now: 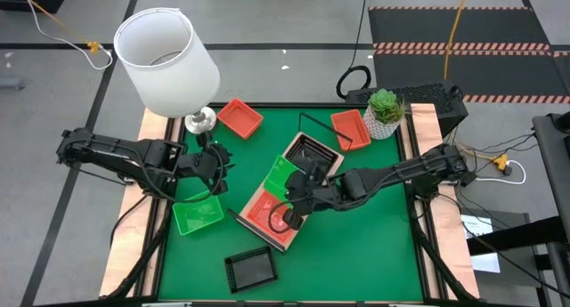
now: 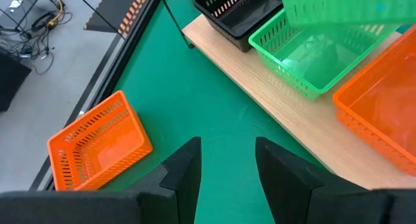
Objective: Stack baskets on shelf by color
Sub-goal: Stack the right green bin into the green bin on the shelf
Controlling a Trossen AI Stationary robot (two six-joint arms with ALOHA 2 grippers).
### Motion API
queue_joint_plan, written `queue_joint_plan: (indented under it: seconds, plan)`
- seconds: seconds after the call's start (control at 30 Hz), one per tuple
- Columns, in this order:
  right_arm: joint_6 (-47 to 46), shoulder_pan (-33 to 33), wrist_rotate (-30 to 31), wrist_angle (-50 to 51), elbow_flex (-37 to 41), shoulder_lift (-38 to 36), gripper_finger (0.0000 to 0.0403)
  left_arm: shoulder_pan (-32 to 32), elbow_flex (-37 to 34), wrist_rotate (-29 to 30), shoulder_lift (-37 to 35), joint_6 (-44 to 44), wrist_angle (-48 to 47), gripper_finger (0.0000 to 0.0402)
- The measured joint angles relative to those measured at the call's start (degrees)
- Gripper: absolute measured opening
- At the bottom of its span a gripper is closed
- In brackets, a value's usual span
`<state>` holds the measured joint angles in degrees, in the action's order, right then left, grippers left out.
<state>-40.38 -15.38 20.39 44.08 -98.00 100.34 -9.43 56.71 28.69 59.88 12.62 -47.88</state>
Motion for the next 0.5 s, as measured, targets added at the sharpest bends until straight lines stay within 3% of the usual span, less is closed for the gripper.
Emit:
queue_joint_plan:
  seconds: [0.5]
  plan:
    - [-2.08, 0.0, 0.29, 2.88, 2.16, 0.66, 0.0007, 0.0, 0.0, -0.02, 0.0, 0.02, 0.08, 0.0147]
